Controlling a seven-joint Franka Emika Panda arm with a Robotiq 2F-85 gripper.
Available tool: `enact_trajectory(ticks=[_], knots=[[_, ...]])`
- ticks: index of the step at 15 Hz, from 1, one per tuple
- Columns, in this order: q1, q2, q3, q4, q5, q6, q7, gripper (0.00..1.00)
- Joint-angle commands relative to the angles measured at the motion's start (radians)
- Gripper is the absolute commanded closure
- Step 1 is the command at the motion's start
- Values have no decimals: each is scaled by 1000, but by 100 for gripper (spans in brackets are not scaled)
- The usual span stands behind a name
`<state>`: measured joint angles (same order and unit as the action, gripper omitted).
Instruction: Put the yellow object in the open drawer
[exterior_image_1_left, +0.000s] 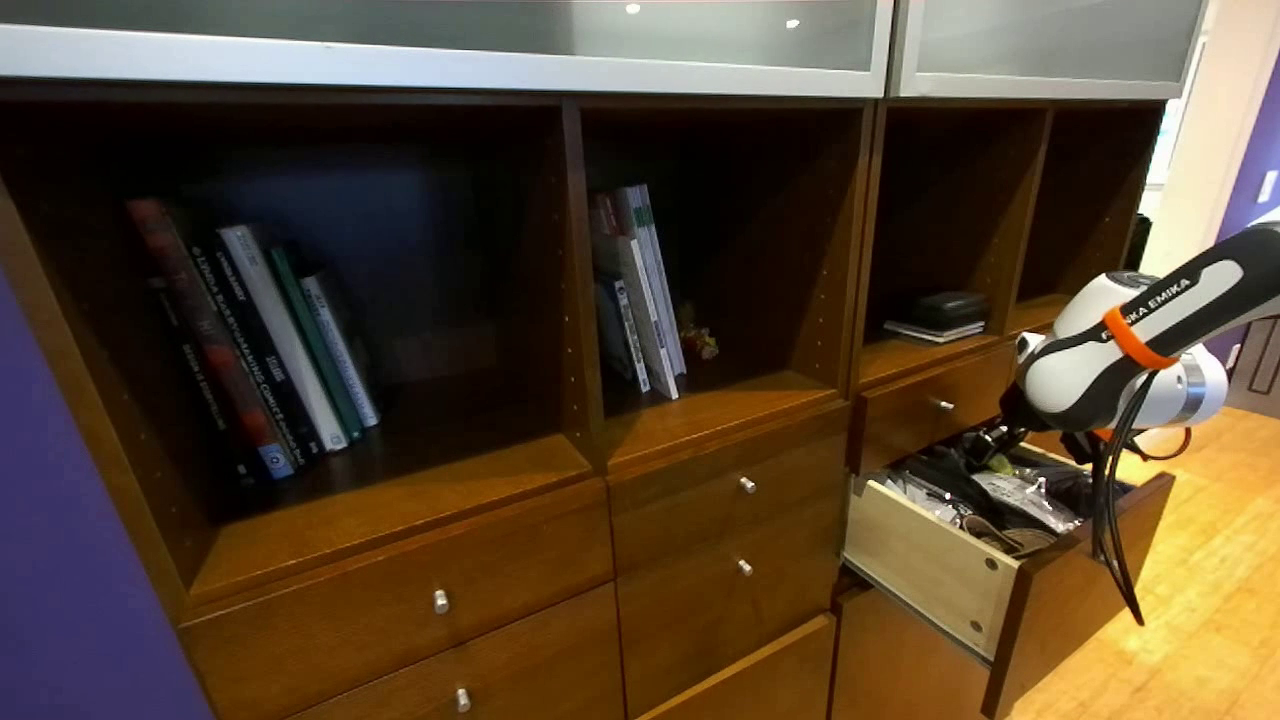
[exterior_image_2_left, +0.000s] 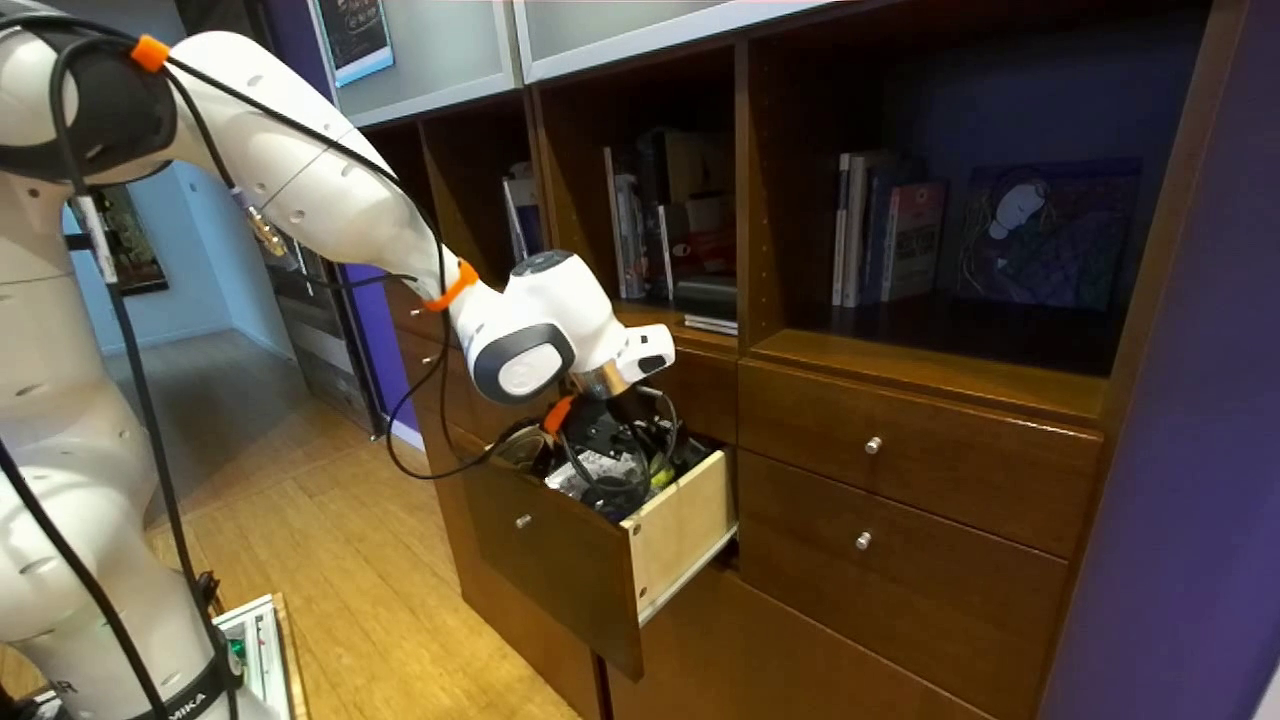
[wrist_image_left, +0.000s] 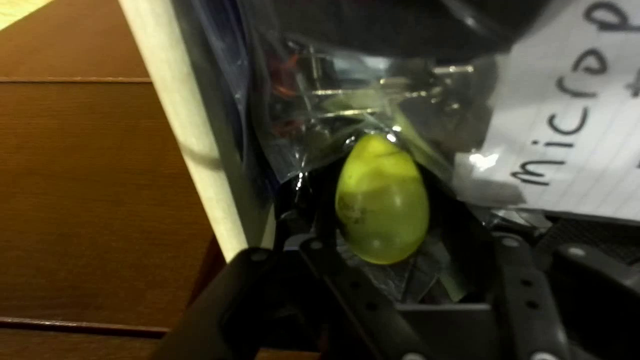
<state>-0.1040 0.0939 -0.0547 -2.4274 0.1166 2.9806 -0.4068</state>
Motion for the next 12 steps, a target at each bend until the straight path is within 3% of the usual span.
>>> enact_trajectory(ticks=[1,3,7,12], knots=[[-7,-37,6,8,16,-32,-27,10],[-5,-56,3,12,5,-46,-28,1],[-4,-109,3,11,16,-112,-52,0],[19,-231,-18,12,11,-319,-91,0]])
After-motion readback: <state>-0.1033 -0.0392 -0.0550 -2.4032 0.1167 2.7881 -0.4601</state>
